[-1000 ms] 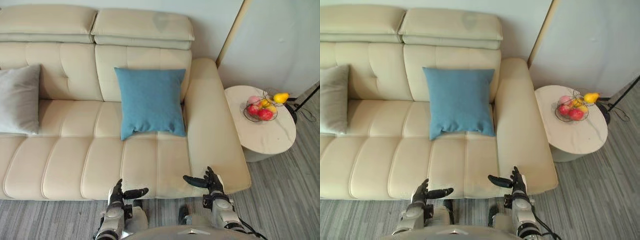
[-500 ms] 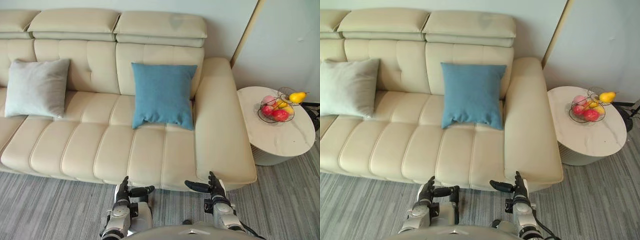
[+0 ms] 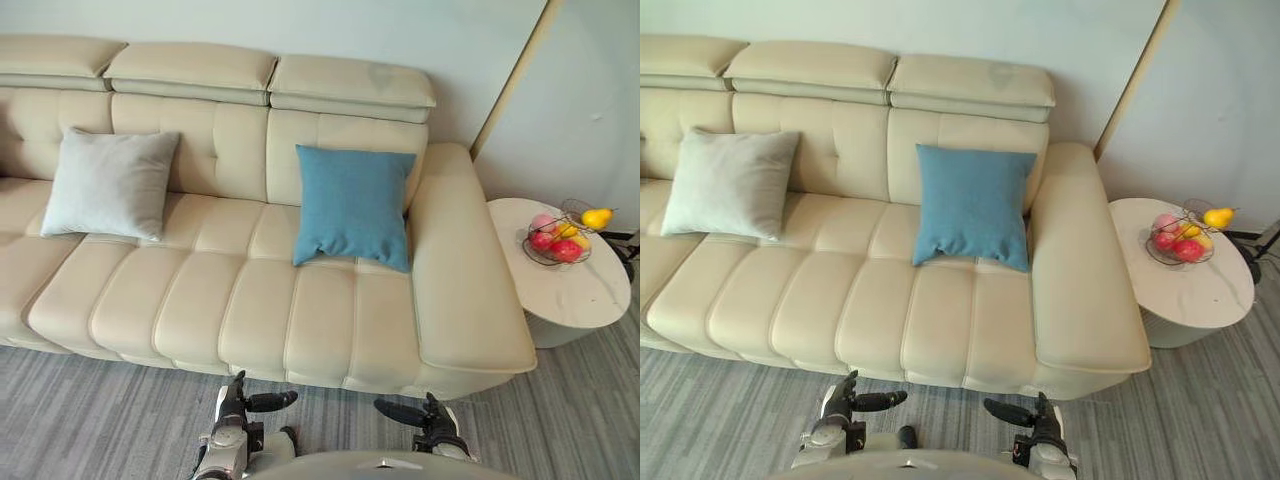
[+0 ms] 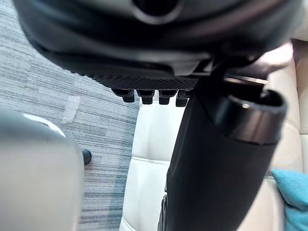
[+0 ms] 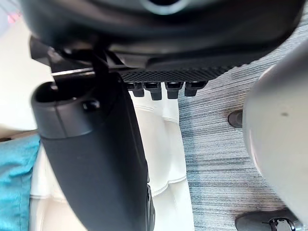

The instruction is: Pick up cushions and gather them together orderly.

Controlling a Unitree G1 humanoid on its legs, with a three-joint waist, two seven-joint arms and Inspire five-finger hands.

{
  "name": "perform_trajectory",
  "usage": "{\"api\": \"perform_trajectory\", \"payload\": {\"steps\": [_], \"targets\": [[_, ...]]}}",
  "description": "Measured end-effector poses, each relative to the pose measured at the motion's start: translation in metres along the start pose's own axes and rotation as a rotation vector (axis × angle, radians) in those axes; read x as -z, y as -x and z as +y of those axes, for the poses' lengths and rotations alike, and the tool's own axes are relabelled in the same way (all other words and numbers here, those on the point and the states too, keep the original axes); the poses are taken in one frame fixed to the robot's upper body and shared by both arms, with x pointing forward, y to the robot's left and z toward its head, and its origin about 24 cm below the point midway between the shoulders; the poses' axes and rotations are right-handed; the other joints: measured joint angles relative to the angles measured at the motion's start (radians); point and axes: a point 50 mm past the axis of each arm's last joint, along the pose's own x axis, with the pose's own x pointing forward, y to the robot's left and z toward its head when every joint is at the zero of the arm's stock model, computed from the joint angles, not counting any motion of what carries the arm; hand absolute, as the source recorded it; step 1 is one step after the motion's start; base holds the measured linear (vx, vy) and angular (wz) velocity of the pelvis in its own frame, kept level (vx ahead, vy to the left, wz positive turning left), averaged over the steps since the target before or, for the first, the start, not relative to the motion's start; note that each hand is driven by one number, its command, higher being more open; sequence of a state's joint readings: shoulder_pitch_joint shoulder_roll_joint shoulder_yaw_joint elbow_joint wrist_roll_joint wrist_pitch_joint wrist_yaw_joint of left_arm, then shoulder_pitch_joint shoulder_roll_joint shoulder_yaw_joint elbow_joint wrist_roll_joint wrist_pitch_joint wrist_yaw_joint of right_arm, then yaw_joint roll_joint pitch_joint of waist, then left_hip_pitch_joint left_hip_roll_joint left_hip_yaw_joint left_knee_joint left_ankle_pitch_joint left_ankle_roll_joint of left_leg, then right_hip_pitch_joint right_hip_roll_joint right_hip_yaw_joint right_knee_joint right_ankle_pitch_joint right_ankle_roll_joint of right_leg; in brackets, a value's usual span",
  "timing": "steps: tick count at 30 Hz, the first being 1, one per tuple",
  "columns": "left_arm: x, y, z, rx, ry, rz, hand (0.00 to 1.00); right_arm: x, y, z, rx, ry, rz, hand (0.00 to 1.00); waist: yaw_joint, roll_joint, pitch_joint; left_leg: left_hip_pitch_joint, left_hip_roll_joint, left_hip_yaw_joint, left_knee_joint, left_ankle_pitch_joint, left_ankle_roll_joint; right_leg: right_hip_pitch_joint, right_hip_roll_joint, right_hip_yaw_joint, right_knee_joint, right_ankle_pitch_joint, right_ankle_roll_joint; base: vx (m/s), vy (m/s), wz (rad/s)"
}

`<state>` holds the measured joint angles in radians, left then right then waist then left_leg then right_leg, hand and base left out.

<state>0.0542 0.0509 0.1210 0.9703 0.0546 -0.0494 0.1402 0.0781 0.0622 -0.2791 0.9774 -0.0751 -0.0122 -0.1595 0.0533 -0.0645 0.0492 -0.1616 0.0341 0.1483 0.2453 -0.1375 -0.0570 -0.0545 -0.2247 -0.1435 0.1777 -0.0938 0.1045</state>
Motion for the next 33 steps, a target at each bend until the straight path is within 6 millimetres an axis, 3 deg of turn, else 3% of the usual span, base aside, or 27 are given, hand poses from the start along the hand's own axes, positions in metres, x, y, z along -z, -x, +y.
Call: {"api": "perform_trajectory", "payload": {"steps": [4, 6, 11, 12, 28, 33], "targets": [[0.011, 0.001, 0.006, -0.02, 0.002, 0.048, 1.0, 0.003, -0.001, -0.007, 0.034, -0.048, 0.026, 1.0, 0.002, 0.014, -0.006, 0.027, 0.003, -0.005, -0.005, 0.011, -0.004, 0.027, 0.024, 0.023, -0.05, 0.02, 0.003, 0.06, -0.008, -0.25], [0.013, 0.001, 0.007, -0.014, -0.01, 0.063, 1.0, 0.007, -0.001, -0.01, 0.046, -0.064, 0.04, 1.0, 0.0, 0.009, -0.013, 0.052, 0.008, -0.001, -0.018, 0.021, 0.012, 0.05, 0.037, 0.038, -0.082, 0.03, -0.002, 0.14, -0.02, -0.31], [0.014, -0.001, 0.007, 0.0, -0.039, 0.076, 1.0, 0.015, -0.001, -0.022, 0.082, -0.096, 0.084, 1.0, -0.006, 0.002, -0.012, 0.096, 0.011, 0.0, -0.045, 0.02, 0.013, 0.094, 0.048, 0.041, -0.124, 0.048, -0.023, 0.15, -0.011, -0.12], [0.021, 0.0, 0.008, 0.004, -0.054, 0.103, 1.0, 0.018, -0.004, -0.038, 0.114, -0.069, 0.116, 1.0, -0.016, 0.02, 0.006, 0.195, -0.001, -0.03, -0.194, 0.089, 0.008, 0.111, 0.054, 0.037, -0.123, 0.04, -0.02, 0.03, 0.0, -0.01], [0.025, 0.002, 0.01, -0.004, -0.036, 0.116, 1.0, 0.025, -0.002, -0.04, 0.112, -0.084, 0.134, 1.0, -0.029, 0.026, 0.004, 0.232, 0.004, -0.006, -0.219, 0.091, 0.006, 0.13, 0.059, 0.057, -0.128, 0.04, -0.02, 0.0, 0.0, -0.05], [0.028, 0.002, 0.013, -0.011, 0.002, 0.131, 1.0, 0.021, -0.003, -0.04, 0.096, -0.097, 0.118, 1.0, -0.037, 0.04, 0.019, 0.294, 0.034, 0.09, -0.262, 0.093, -0.011, 0.119, 0.092, 0.145, -0.128, 0.044, -0.016, 0.0, -0.009, -0.44]]}}
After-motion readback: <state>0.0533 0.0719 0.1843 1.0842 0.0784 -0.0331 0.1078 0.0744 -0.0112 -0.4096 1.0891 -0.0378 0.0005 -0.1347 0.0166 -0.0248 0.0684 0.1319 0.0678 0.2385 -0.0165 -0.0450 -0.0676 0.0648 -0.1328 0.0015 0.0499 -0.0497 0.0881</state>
